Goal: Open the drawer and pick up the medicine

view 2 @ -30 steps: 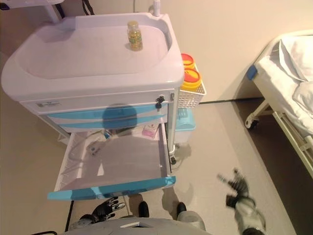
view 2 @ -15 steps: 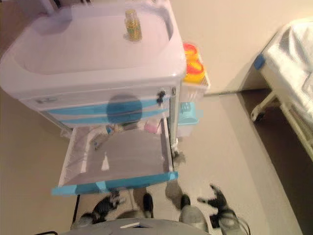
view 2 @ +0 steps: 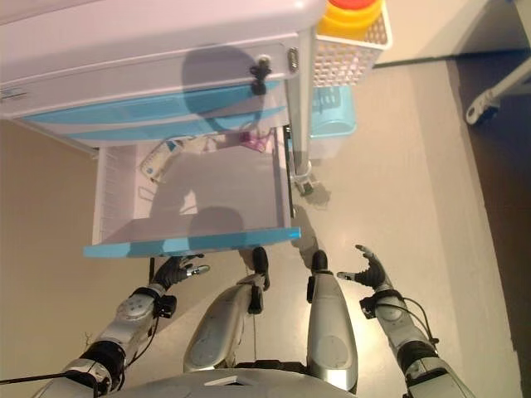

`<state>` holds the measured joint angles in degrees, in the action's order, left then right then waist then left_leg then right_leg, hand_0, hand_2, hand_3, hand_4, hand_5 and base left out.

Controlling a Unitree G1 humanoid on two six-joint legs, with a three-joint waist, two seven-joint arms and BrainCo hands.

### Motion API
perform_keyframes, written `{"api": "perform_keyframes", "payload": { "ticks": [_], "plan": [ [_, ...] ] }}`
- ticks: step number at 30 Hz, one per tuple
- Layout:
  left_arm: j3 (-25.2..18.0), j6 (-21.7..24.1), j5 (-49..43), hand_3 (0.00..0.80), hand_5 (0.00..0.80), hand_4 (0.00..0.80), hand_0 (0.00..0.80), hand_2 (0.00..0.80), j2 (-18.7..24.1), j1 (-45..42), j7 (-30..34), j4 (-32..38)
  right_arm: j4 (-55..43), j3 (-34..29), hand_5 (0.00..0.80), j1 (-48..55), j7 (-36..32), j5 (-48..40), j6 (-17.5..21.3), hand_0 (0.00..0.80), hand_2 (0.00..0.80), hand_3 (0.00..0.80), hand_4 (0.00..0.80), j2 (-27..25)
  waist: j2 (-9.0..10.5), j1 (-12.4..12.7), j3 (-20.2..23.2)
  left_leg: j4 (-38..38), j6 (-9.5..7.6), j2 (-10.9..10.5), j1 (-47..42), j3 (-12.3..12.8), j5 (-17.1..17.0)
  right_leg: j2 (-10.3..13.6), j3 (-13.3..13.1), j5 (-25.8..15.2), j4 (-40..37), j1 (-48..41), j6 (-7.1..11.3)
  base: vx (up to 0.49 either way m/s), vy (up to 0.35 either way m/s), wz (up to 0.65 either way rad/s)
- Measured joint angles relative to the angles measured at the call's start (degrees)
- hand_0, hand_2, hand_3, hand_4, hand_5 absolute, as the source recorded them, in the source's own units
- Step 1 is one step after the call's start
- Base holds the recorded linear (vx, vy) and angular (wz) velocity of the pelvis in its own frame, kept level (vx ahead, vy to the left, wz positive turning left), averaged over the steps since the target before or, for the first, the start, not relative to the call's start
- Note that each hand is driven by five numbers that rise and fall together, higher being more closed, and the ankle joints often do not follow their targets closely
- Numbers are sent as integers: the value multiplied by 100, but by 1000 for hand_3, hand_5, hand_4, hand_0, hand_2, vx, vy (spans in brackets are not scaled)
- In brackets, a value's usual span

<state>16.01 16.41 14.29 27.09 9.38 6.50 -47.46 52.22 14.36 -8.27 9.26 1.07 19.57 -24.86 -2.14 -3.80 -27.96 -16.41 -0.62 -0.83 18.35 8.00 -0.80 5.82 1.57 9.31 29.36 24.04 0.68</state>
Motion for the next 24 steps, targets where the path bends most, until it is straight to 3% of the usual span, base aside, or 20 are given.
{"api": "perform_keyframes", "payload": {
  "ticks": [9, 11, 15, 18, 20, 24],
  "plan": [
    [15, -1053, -478, 0, 0, 0, 0, 0, 1392, 1443, 357, 85, -324, -56, 0, 310, -116, 5, 23, 0, 0, 0, 0, -478, 40, -476, -221, -785, -48, 125, 456, 331, 382, -155, -511, 1, 390, 499, 45, 78, 137, -26],
    [25, -1302, -468, 0, 0, 0, 0, 0, 1666, 1815, 415, 44, -335, -41, 0, 405, -110, 6, 102, 0, 0, 0, 0, -510, 42, -597, -223, -1058, -36, 197, 622, 298, 550, -256, -594, -6, 466, 589, 54, 122, 110, -29],
    [-32, -1622, -8, 0, 0, 0, 0, 0, 1876, 3000, 364, -644, -416, 21, 0, 525, -85, 10, 160, 0, 0, 0, 0, -552, 49, -781, -237, -1382, -26, 199, 876, 282, 648, -324, -698, -13, 626, 812, 62, 29, 62, -14],
    [-2, -1704, 245, 0, 0, 0, 0, 0, 1850, 3070, 232, -1230, -640, 231, 0, 544, 7, 14, 202, 0, 0, 0, 0, -552, 50, -920, -237, -1569, -10, 266, 947, 241, 770, -416, -755, -7, 687, 843, 67, 4, 25, -18],
    [-21, -1714, 419, 0, 0, 0, 0, 0, 1827, 3158, -209, -1578, -744, 352, 0, 560, 74, 10, 213, 0, 0, 0, 0, -550, 76, -962, -247, -1652, -11, 280, 1046, 209, 777, -461, -768, -30, 718, 936, 49, -18, 0, -6],
    [-133, -1622, 563, 0, 0, 0, 0, 0, 1824, 3233, -730, -1757, -787, 412, 0, 558, 195, 7, 191, 0, 0, 0, 0, -535, 154, -954, -289, -1801, -6, 273, 1211, 120, 775, -518, -798, -97, 748, 1072, 48, -17, -12, -6]
  ]
}}
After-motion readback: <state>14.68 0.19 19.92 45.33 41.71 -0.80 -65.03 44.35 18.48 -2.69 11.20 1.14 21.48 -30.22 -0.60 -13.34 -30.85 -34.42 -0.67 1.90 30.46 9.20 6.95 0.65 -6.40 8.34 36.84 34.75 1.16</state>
